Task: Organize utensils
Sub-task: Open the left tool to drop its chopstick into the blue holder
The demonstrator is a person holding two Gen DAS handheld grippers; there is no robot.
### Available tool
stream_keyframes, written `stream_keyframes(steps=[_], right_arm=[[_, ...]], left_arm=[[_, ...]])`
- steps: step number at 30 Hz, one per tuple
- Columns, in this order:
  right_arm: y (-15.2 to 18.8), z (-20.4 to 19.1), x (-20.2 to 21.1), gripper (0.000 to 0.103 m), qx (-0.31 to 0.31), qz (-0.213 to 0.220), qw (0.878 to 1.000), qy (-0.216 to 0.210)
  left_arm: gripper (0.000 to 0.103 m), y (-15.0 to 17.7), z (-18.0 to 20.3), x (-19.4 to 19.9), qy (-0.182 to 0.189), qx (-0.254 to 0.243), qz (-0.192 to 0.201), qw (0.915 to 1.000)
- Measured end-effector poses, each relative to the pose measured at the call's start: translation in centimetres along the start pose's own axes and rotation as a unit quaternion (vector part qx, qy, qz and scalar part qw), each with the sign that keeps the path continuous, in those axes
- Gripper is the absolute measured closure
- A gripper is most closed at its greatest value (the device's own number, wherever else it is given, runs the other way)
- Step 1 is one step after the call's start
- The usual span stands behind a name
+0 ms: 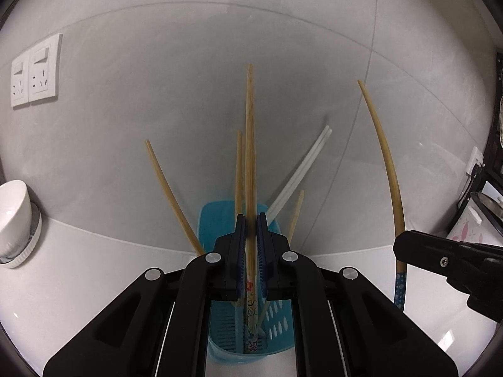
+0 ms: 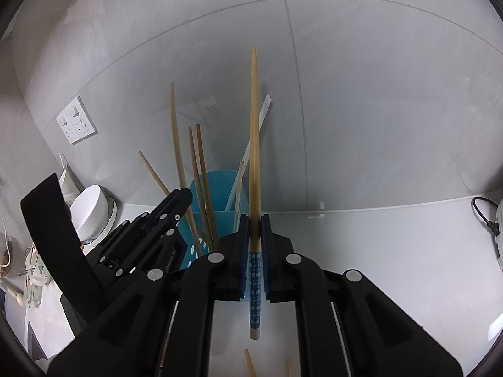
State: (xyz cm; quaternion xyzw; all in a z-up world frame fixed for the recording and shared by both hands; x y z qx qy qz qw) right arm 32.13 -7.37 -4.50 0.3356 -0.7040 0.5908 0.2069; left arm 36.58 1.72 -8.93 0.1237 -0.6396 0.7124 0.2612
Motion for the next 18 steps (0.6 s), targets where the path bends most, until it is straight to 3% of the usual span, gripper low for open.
stream_keyframes(steps=[4, 11, 15, 17, 18], right_arm=[[0.0, 0.0, -0.1, 0.096, 0.004, -0.002, 1.0, -0.001], [-0.6, -0.8, -0.6, 0.096, 0.016, -0.001, 1.0, -0.02], [-1.4, -1.7, -0.6, 0.096, 0.02, 0.014, 0.999, -0.041], [-1.8, -2.3, -0.7, 0.096, 0.019, 0.021, 0.998, -0.055], [-2.0, -2.5, -0.7, 0.096, 0.019, 0.024, 0.998, -0.059]], left_arm=[[0.093, -0.1, 0.1, 0.6, -0.003, -0.003, -0.001, 1.0], [0.048, 0.0, -1.2, 2.4, -0.035, 0.0, -0.043, 0.9985], [0.036, 0.9, -2.9, 3.3, -0.056, 0.007, -0.087, 0.9946], [0.025, 1.1, -4.2, 4.4, -0.063, 0.009, -0.095, 0.9935], [0.024, 1.2, -4.6, 4.7, -0.069, 0.007, -0.099, 0.9927]])
Point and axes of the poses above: each gripper's, at about its wrist camera, not at the fingertips, and x roughly against the way its jaws point, z to its right, y to its underside, the point moved 10 cm from there along -x, roughly the way its jaws point, and after that the axes turned 1 degree about z, right-handed, at the moved point
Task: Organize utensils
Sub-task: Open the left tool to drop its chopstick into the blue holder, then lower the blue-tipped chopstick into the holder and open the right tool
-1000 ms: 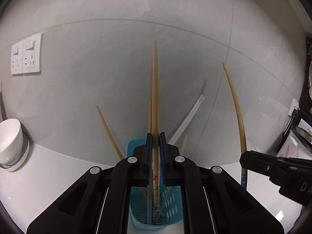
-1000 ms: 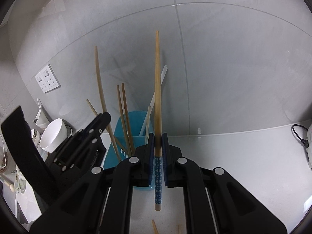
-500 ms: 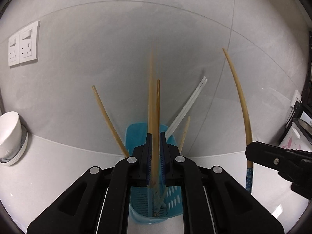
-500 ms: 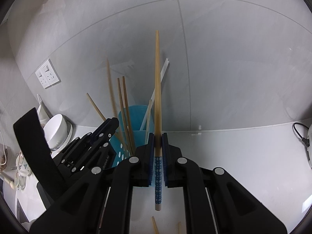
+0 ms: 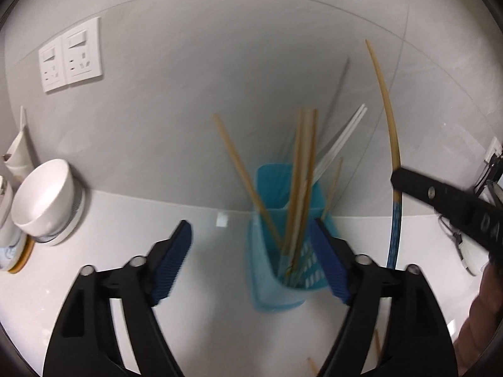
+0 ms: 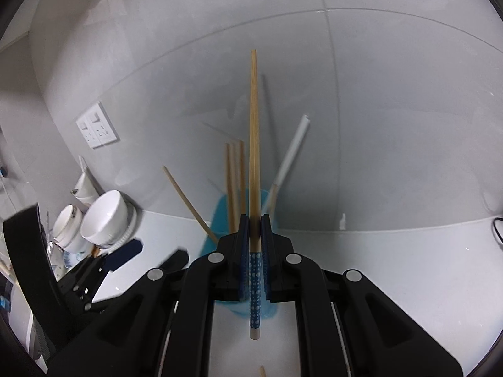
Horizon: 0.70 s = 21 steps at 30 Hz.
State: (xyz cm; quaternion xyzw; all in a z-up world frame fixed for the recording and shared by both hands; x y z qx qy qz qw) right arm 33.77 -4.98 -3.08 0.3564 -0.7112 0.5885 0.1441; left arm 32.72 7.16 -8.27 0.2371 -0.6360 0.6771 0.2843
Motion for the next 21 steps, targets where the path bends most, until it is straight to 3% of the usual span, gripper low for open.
stream_keyframes(steps=[4, 7, 21], right_arm=[[-0.6, -0.8, -0.6, 0.096, 0.003, 0.009, 1.0, -0.013], [-0.6, -0.9, -1.3, 0.096, -0.004, 0.009, 1.0, -0.019], [-1.4, -2.1, -3.5, 0.096, 0.001, 0.064, 0.997, -0.034]], left_arm=[[0.01, 0.3, -1.4, 1.3, -0.017, 0.001, -0.006, 0.9998], [0.007, 0.2, -2.4, 1.5, -0.017, 0.01, -0.012, 0.9998], [0.006, 1.2, -3.7, 1.0, -0.024, 0.023, -0.045, 0.9984]])
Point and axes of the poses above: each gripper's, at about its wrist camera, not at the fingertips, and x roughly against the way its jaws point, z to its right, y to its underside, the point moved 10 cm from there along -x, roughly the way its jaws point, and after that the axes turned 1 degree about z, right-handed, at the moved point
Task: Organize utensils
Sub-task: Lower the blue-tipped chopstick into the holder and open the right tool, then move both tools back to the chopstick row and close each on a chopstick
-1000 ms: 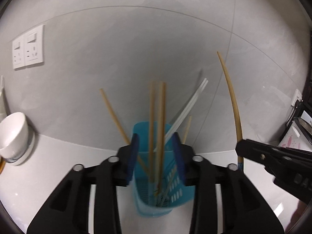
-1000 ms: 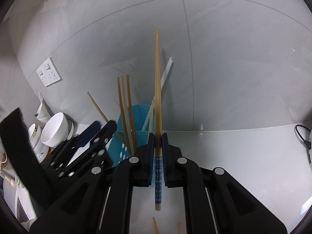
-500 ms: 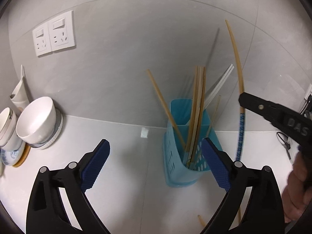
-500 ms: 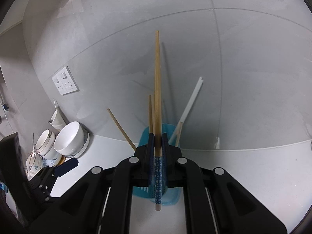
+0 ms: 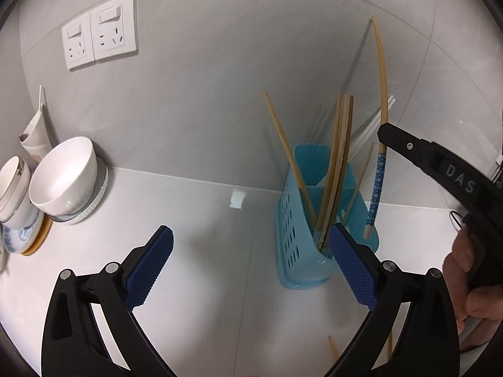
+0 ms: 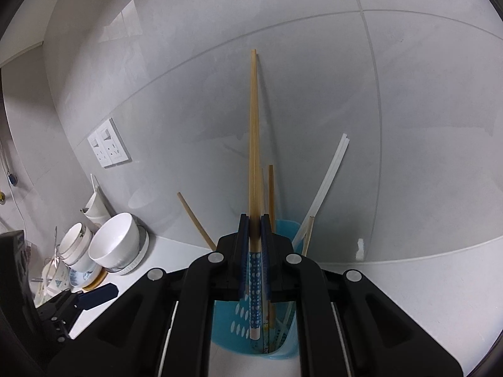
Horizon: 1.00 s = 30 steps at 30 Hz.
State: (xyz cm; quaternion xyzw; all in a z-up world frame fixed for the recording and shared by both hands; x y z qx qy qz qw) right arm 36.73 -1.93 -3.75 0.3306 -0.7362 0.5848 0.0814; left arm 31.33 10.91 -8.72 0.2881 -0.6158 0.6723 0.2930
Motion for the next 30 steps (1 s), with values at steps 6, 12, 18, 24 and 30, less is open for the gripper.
stream_keyframes(steps=[6, 12, 18, 24, 30], right_arm=[[2.4, 0.2, -1.6, 0.096, 0.02, -0.022, 1.0, 0.009], [4.4, 0.6, -2.5, 0.096, 0.023, -0.046, 0.999, 0.017], [5.4, 1.2, -2.4, 0.093, 0.019, -0.065, 0.997, 0.031], [5.1, 2.6, -0.1, 0.05, 0.015, -0.073, 0.996, 0.053], [5.6, 4.9, 3.1, 0.025, 0.01, -0.082, 0.993, 0.086]], left_arm=[[0.006, 0.3, -0.2, 0.0, -0.009, 0.0, 0.005, 0.9999], [0.006, 0.5, -0.6, -0.5, -0.01, 0.009, 0.003, 0.9999], [0.006, 0.7, -0.9, -1.1, -0.019, 0.008, -0.005, 0.9998], [0.006, 1.0, -1.0, -1.0, -0.015, 0.019, -0.016, 0.9996], [0.006, 1.6, 0.0, 0.0, -0.003, 0.02, -0.023, 0.9995]])
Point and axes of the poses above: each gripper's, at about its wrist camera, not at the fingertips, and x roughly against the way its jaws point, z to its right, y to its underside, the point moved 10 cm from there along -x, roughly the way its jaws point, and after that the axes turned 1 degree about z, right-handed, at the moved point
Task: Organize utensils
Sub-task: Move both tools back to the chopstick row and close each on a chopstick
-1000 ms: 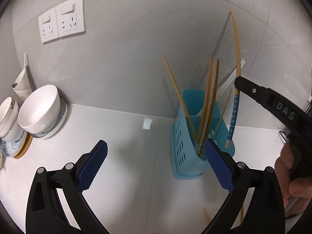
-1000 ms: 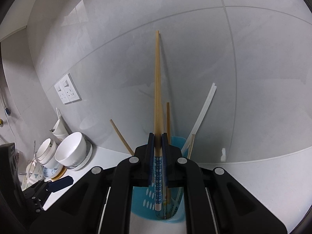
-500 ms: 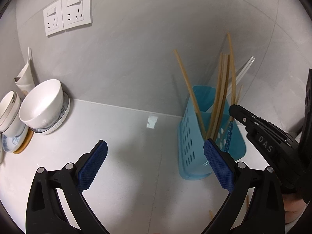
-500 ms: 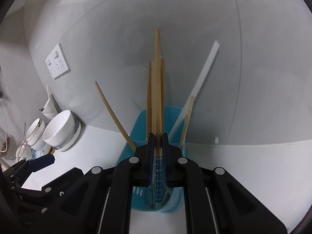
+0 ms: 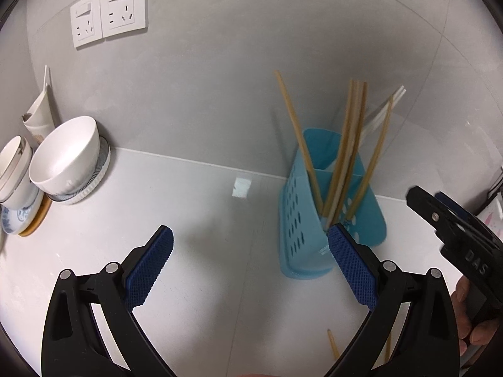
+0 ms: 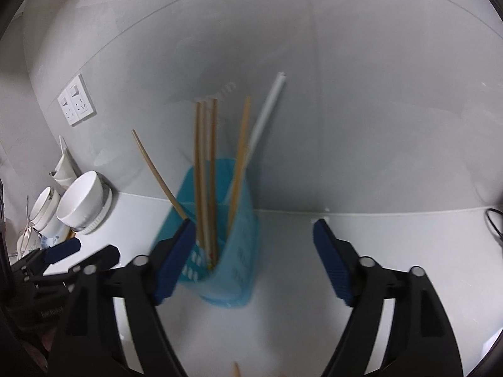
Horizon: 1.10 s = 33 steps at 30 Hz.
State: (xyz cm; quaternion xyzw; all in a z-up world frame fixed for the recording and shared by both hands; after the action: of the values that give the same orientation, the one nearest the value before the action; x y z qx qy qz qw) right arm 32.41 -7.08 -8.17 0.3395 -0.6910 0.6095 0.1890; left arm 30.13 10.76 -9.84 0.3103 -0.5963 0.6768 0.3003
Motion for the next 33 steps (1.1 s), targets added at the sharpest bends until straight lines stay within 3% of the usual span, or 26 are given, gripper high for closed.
stream_keyframes(steps=[5, 11, 20, 33], right_arm=[[1.9, 2.3, 2.6, 0.009, -0.005, -0.017, 1.0, 0.026], [5.4, 5.3, 4.4, 0.008, 0.003, -0.041, 0.997, 0.071], [12.6, 8.6, 5.0, 0.008, -0.009, -0.106, 0.989, 0.101], [20.8, 10.4, 5.7, 0.008, -0.011, -0.177, 0.978, 0.112]], left_arm=[[0.006, 1.4, 1.5, 1.0, 0.014, -0.007, -0.014, 0.9998], [0.006, 4.1, 3.8, 1.5, 0.03, -0.017, -0.04, 0.9986], [0.006, 9.2, 6.4, 1.1, 0.04, -0.025, -0.088, 0.995], [0.006, 18.3, 8.3, -0.7, 0.033, -0.009, -0.192, 0.9808]])
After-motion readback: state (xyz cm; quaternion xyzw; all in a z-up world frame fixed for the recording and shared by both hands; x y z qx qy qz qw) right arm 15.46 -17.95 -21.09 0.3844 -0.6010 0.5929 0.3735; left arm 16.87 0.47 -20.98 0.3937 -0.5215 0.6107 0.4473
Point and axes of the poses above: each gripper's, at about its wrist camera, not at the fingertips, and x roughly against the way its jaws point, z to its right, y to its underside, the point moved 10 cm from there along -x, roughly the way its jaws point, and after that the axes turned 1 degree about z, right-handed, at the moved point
